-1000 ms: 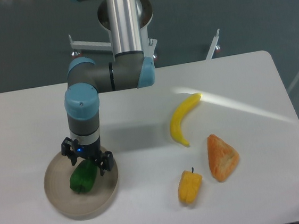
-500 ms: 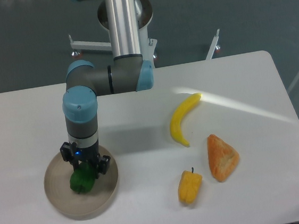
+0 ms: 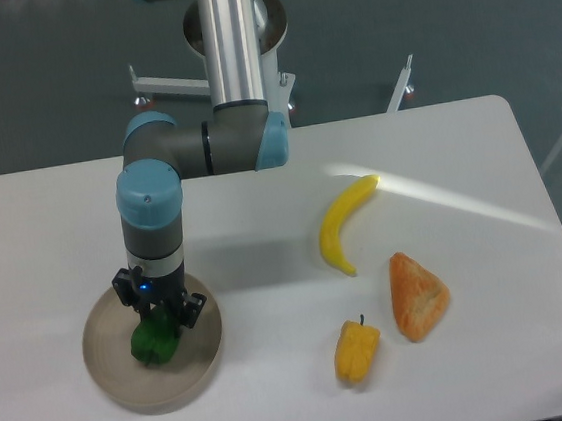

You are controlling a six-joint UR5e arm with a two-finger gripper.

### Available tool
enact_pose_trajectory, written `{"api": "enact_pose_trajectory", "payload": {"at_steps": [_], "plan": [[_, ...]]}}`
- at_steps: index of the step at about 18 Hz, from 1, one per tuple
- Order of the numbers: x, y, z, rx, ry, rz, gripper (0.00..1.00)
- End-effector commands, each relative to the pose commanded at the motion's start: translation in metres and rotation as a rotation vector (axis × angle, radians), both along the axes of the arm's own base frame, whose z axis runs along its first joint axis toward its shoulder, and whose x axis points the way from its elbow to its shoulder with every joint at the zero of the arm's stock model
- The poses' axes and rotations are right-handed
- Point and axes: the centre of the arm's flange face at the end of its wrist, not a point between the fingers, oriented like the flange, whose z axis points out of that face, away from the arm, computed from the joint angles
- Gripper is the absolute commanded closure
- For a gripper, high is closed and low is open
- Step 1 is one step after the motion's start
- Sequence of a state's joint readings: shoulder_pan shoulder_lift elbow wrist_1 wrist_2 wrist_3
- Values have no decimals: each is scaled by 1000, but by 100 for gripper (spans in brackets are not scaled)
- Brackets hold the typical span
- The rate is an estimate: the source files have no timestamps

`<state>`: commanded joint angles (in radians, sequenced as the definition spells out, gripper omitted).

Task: Pick up the green pepper from the plate
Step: 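Lift the green pepper off the plate and carry it away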

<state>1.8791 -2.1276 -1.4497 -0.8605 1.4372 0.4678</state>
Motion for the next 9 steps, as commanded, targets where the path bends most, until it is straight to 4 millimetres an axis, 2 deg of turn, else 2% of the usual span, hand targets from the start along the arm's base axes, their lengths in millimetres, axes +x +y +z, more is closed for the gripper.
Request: {"api": "enact_pose_trajectory", "payload": {"at_steps": [2, 5, 9], "plan": [[-22, -2, 16, 7, 30, -6, 70], [-69, -19, 47, 14, 76, -62, 70], [-134, -42, 76, 6, 138, -115, 70]]}}
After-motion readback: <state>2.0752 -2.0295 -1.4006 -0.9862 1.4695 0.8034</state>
